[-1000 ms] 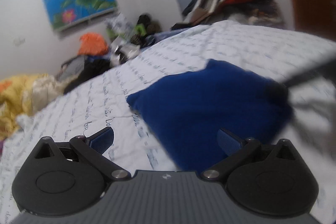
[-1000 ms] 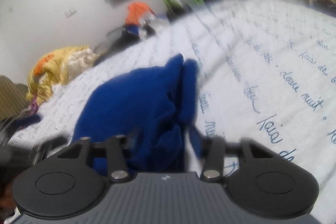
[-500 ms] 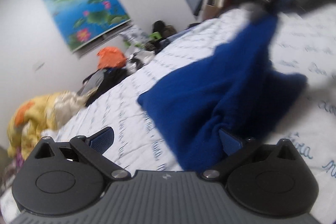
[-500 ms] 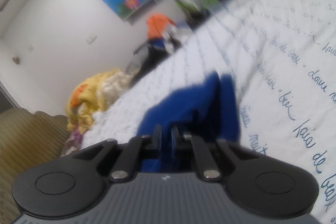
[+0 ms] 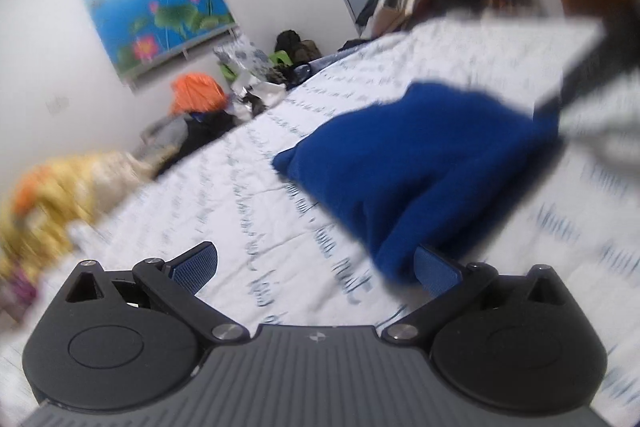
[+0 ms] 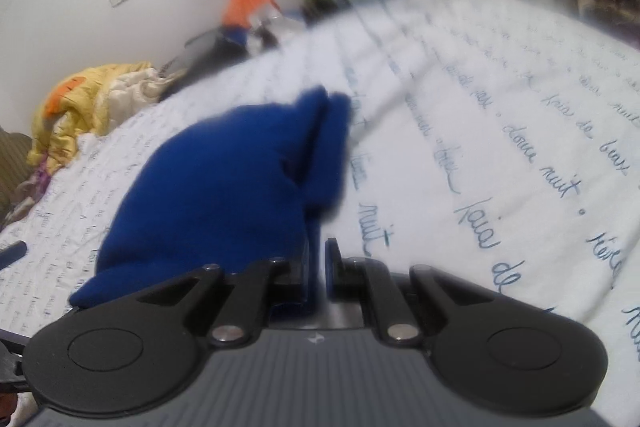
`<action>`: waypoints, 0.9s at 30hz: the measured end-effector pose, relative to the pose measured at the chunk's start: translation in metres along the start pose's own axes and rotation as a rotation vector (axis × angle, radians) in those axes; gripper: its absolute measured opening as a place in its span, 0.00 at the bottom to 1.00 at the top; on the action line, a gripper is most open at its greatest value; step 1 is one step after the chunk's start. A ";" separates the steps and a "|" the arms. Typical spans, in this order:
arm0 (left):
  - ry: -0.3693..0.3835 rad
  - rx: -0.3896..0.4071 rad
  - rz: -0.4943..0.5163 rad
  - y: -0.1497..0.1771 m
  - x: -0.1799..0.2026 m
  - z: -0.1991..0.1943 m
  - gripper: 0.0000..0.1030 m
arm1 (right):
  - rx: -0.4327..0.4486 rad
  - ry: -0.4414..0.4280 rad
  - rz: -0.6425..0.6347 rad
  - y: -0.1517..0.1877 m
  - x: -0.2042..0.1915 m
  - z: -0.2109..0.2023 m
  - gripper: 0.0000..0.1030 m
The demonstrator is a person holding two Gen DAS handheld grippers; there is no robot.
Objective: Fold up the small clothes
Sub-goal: 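Lower the folded blue sweater onto the sheet and open the right tool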
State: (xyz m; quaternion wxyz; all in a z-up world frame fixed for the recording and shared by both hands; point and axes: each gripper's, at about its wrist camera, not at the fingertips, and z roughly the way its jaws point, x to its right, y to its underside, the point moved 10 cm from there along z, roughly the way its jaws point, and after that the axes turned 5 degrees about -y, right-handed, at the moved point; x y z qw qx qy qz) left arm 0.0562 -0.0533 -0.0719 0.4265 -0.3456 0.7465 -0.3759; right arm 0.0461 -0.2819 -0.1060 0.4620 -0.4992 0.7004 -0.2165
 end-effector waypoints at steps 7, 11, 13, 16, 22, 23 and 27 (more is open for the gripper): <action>0.340 -0.188 -0.542 -0.005 -0.022 0.040 1.00 | -0.012 -0.167 0.157 0.001 0.004 -0.001 0.71; 0.425 -0.286 -0.584 0.001 0.001 0.062 0.86 | -0.057 -0.214 0.125 0.007 -0.008 0.010 0.69; 0.474 -0.323 -0.605 0.007 0.013 0.069 0.76 | -0.077 -0.227 0.101 0.010 -0.016 0.016 0.58; 0.474 -0.316 -0.600 0.005 0.022 0.072 0.39 | -0.085 -0.181 0.062 0.014 -0.020 0.024 0.25; 0.435 -0.290 -0.593 0.004 0.011 0.059 0.16 | -0.071 -0.220 0.116 0.017 -0.022 0.015 0.12; 0.426 -0.275 -0.582 0.003 0.008 0.055 0.15 | -0.068 -0.241 0.130 0.018 -0.024 0.011 0.12; 0.382 -0.236 -0.483 0.000 0.006 0.038 0.19 | -0.073 -0.273 0.103 0.023 -0.034 -0.001 0.11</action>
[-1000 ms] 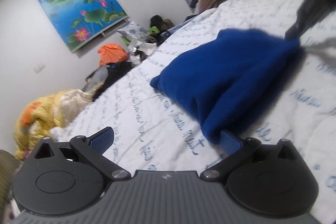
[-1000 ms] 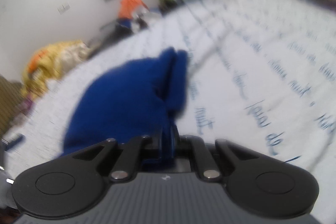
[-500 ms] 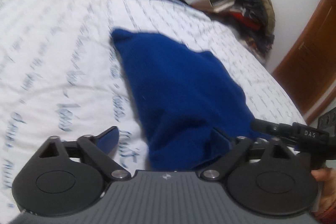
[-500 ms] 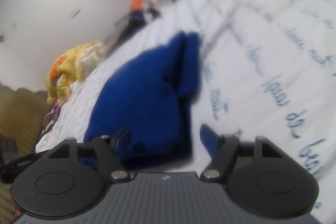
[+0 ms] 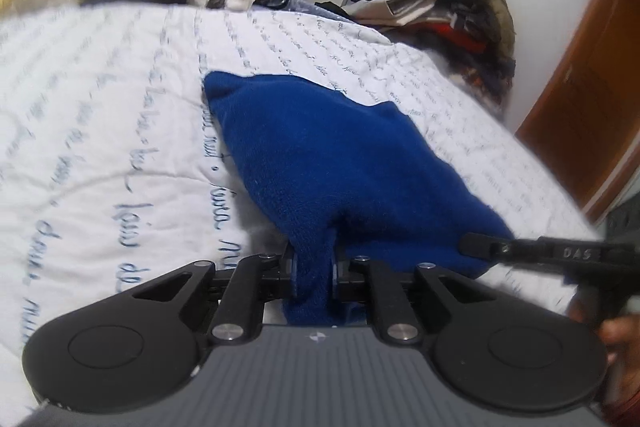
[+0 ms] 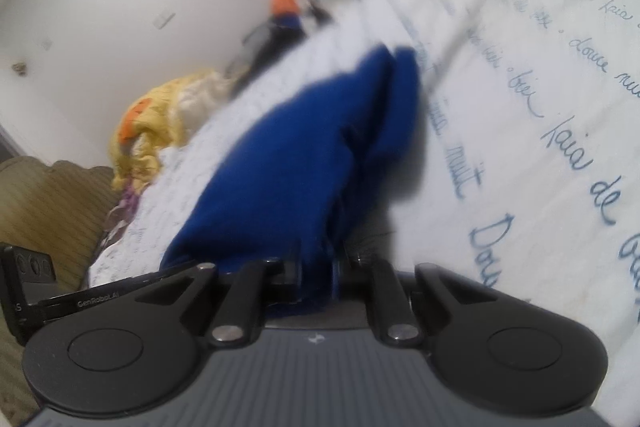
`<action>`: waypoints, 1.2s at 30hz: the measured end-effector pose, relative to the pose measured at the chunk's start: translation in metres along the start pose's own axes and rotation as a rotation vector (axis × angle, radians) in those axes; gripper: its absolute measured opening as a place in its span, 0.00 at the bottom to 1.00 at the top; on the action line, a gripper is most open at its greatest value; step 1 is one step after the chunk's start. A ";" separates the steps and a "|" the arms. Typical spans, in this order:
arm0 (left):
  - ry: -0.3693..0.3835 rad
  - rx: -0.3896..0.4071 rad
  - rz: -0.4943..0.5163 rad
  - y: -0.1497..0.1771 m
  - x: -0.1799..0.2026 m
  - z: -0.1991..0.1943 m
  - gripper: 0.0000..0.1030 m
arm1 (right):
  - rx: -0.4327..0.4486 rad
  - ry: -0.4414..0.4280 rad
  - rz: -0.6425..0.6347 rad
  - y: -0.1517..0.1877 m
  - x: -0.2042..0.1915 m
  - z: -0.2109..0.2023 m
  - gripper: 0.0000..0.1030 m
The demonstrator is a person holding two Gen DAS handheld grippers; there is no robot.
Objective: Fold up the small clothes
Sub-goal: 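Lower the folded blue sweater onto the sheet and open the right tool, then pull both open tools back from the placed sweater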
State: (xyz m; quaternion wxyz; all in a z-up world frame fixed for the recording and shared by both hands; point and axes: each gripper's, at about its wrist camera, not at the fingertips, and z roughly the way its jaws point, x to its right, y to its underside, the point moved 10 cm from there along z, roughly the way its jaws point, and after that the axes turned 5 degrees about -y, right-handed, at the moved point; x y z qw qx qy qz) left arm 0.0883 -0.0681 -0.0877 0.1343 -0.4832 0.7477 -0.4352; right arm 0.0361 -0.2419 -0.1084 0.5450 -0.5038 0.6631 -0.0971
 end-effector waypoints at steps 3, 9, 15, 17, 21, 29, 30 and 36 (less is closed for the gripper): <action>-0.098 -0.019 0.061 0.009 0.002 0.001 0.45 | -0.018 0.136 -0.113 0.005 0.002 0.001 0.18; -0.299 0.113 0.154 0.000 0.013 -0.017 0.84 | 0.181 0.401 -0.363 -0.013 -0.026 -0.025 0.64; -0.386 0.061 0.091 0.004 0.014 0.003 0.86 | 0.169 0.472 -0.463 -0.002 -0.041 0.005 0.64; -0.388 0.054 0.060 0.008 0.011 0.005 0.88 | 0.125 0.520 -0.471 0.007 -0.032 0.018 0.64; -0.412 0.061 0.058 0.013 0.006 0.005 0.92 | 0.114 0.527 -0.436 0.016 -0.018 0.022 0.73; -0.421 0.068 0.038 0.021 0.003 0.006 0.96 | 0.101 0.530 -0.399 0.019 -0.013 0.021 0.88; -0.424 0.072 0.038 0.022 0.003 0.006 0.98 | 0.100 0.537 -0.399 0.019 -0.012 0.021 0.90; -0.420 0.079 -0.001 0.026 -0.001 0.008 1.00 | 0.087 0.548 -0.389 0.019 -0.009 0.023 0.99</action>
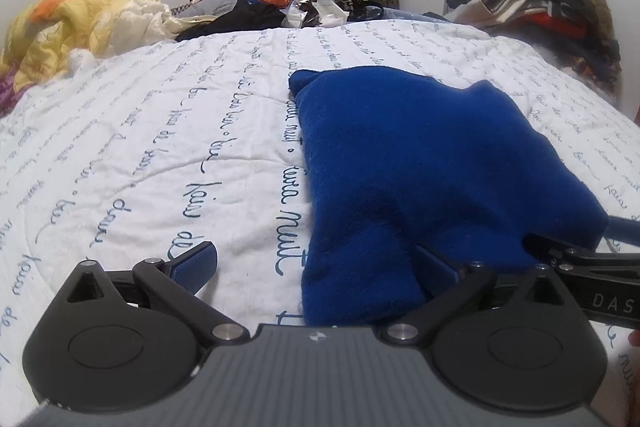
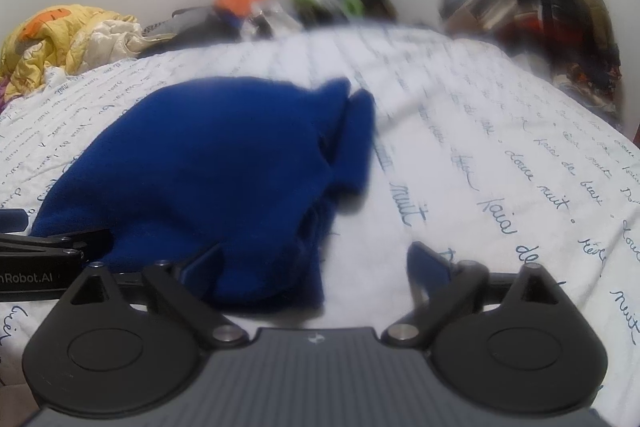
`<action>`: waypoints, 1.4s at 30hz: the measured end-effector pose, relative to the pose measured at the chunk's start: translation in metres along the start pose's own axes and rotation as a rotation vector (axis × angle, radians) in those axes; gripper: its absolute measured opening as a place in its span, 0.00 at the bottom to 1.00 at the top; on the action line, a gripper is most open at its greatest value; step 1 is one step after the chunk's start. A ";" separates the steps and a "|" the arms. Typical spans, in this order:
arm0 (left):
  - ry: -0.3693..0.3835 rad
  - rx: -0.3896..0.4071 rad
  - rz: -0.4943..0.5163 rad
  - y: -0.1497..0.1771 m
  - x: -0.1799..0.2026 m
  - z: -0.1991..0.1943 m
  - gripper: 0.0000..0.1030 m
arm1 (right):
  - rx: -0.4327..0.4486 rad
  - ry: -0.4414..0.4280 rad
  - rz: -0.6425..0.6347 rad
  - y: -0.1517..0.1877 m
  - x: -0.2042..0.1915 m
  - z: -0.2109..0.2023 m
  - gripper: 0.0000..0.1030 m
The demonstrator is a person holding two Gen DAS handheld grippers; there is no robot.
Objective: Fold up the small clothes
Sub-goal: 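Pull both open tools back from the placed sweater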
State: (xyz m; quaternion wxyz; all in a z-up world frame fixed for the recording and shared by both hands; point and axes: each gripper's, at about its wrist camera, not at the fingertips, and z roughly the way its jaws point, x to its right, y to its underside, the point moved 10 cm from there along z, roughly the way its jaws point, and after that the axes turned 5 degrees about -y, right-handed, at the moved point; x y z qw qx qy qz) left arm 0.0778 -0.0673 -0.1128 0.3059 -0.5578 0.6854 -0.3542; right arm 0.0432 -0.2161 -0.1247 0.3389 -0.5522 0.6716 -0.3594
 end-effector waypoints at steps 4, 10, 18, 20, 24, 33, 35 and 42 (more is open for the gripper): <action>0.004 0.009 -0.014 0.002 -0.001 0.000 1.00 | -0.011 -0.017 0.040 0.002 0.004 0.002 1.00; 0.012 0.011 -0.022 0.002 -0.001 0.001 1.00 | -0.013 -0.018 0.047 0.002 0.004 0.002 1.00; 0.017 0.004 -0.031 0.005 -0.003 -0.002 1.00 | -0.009 -0.016 0.048 0.002 0.005 0.001 1.00; 0.016 0.005 -0.021 0.005 -0.003 -0.005 1.00 | -0.004 -0.012 0.048 0.003 0.005 -0.002 1.00; 0.014 0.006 -0.010 0.008 -0.004 -0.011 1.00 | 0.003 0.005 0.020 0.006 0.001 -0.007 1.00; 0.024 -0.010 -0.002 0.019 -0.011 -0.024 1.00 | -0.024 -0.011 0.029 0.016 0.000 -0.016 1.00; 0.018 -0.017 0.011 0.023 -0.012 -0.026 1.00 | -0.031 -0.007 0.019 0.019 -0.002 -0.019 1.00; 0.007 -0.042 0.007 0.030 -0.021 -0.025 1.00 | -0.047 -0.004 -0.023 0.025 -0.012 -0.022 1.00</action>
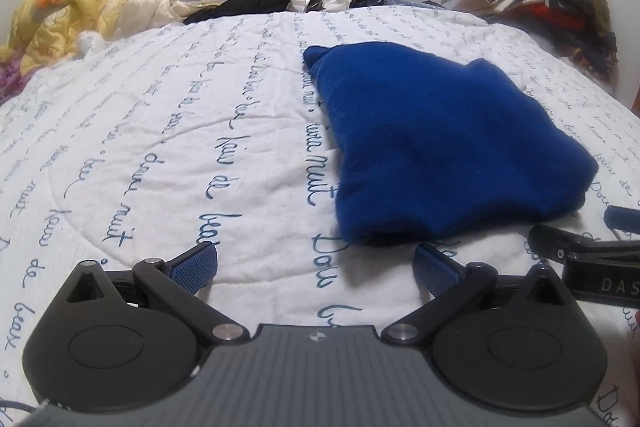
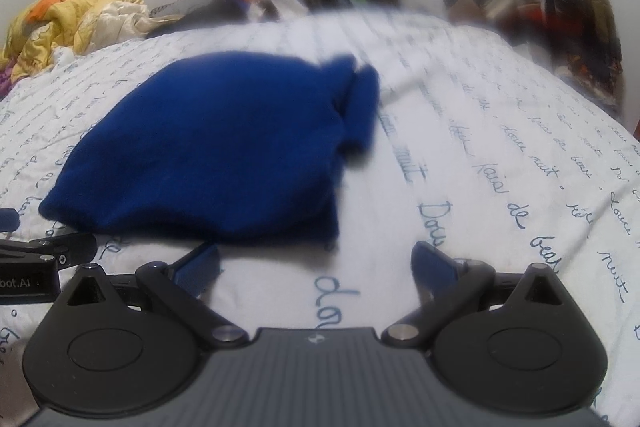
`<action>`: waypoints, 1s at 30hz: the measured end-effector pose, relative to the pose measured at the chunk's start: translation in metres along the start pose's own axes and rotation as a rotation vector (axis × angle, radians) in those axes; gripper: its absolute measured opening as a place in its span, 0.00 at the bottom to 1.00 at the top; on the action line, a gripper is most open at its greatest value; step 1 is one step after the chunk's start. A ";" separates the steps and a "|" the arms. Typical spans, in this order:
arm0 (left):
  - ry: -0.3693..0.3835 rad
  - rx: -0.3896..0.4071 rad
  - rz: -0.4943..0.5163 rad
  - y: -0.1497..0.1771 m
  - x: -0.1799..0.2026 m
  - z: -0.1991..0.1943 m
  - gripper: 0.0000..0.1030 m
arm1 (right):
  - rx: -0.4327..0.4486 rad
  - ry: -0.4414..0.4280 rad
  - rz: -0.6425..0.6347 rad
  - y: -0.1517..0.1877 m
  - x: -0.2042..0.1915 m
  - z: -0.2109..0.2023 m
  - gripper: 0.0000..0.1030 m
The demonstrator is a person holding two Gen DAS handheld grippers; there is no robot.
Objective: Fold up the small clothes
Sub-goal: 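Pull both open tools back from the placed sweater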
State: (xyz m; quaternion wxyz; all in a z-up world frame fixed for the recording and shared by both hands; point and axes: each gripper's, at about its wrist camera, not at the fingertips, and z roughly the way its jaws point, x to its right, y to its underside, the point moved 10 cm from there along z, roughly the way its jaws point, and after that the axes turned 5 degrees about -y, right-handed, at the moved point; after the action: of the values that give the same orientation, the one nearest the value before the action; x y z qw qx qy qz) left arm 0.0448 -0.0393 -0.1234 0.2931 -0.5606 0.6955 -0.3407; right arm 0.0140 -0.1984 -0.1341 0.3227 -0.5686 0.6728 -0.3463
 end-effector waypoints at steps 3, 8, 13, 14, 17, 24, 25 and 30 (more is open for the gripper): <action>-0.005 0.003 0.007 0.000 0.001 0.000 1.00 | 0.001 0.003 -0.007 0.001 -0.002 0.000 1.00; -0.004 0.005 0.007 0.000 0.002 -0.001 1.00 | 0.000 0.003 -0.005 0.001 -0.001 0.000 1.00; -0.006 0.007 0.008 0.000 0.001 0.000 1.00 | 0.005 0.003 -0.001 0.001 -0.001 0.001 1.00; -0.006 0.008 0.008 0.001 0.001 0.000 1.00 | 0.004 0.002 -0.001 0.001 -0.001 0.001 1.00; -0.006 0.007 0.008 0.000 0.001 0.000 1.00 | 0.004 -0.001 0.003 0.001 -0.001 0.001 1.00; -0.006 0.006 0.009 0.000 0.001 0.000 1.00 | 0.004 -0.001 0.004 0.001 0.000 0.001 1.00; -0.006 0.006 0.009 0.000 0.001 0.000 1.00 | 0.004 -0.002 0.003 0.001 0.000 0.001 1.00; -0.009 -0.014 0.006 0.000 0.000 -0.001 1.00 | -0.007 -0.002 0.002 0.002 0.000 0.000 1.00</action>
State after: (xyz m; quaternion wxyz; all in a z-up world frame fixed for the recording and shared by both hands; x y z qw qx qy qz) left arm 0.0436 -0.0392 -0.1232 0.2934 -0.5620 0.6982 -0.3324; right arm 0.0129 -0.1980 -0.1354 0.3218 -0.5694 0.6744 -0.3427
